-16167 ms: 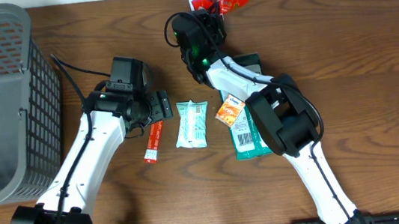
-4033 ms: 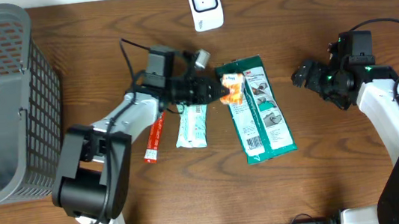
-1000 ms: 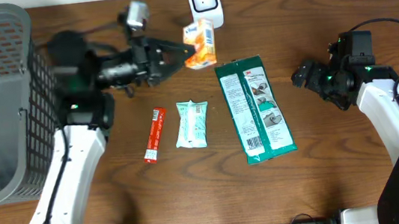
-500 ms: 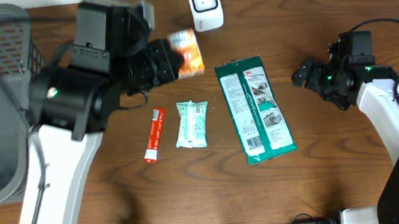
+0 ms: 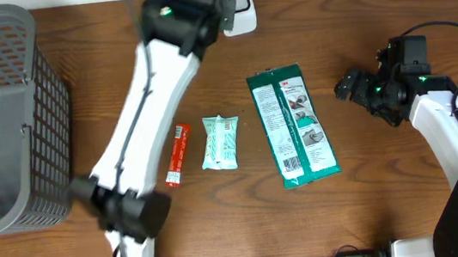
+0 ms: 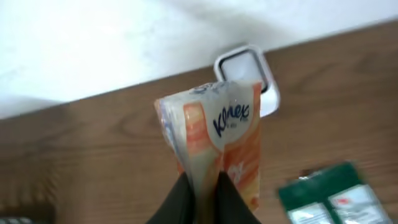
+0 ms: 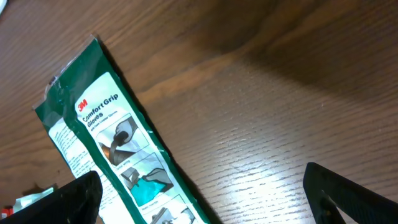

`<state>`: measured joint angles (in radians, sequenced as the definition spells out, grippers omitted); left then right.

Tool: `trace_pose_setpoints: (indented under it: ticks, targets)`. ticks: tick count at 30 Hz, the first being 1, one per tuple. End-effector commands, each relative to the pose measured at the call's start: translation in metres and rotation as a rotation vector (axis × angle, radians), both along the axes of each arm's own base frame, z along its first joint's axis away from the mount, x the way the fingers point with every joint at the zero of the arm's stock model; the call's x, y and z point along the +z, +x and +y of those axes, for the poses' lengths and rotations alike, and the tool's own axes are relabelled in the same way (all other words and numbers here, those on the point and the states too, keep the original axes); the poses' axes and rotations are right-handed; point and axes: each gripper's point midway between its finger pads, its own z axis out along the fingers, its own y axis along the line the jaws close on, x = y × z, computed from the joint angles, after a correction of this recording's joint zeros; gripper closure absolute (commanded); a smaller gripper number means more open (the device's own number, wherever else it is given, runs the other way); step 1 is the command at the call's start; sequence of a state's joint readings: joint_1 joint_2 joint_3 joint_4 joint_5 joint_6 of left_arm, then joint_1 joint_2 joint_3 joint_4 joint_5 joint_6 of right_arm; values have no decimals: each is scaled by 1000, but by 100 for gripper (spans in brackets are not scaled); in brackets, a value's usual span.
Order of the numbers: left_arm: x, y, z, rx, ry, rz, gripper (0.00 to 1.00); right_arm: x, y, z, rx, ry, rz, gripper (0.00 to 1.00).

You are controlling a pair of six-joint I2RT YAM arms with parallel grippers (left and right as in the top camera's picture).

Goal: Scan the item barcode
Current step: 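Hold the orange tissue pack over the scanner with the left gripper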

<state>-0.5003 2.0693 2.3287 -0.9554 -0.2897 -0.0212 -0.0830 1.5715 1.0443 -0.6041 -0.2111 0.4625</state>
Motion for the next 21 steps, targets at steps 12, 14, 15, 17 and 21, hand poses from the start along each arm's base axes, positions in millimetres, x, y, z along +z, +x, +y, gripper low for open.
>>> trace_pose_setpoints:
  ticks: [12,14,15,17,21]
  targets:
    - [-125,102,-44,-143,236,-95,93,5,1,-2,1,-1,-16,1]
    - [-141,114,-51,-173,264,-125,93,5,1,-2,1,-1,-16,1]
    - [-146,118,-53,-186,280,-133,93,5,1,-2,1,-1,-16,1]
    - [-155,126,-57,-220,320,-158,93,5,1,-2,1,-1,-16,1]
    - [-161,135,-59,-229,332,-189,93,5,1,-2,1,-1,-16,1]
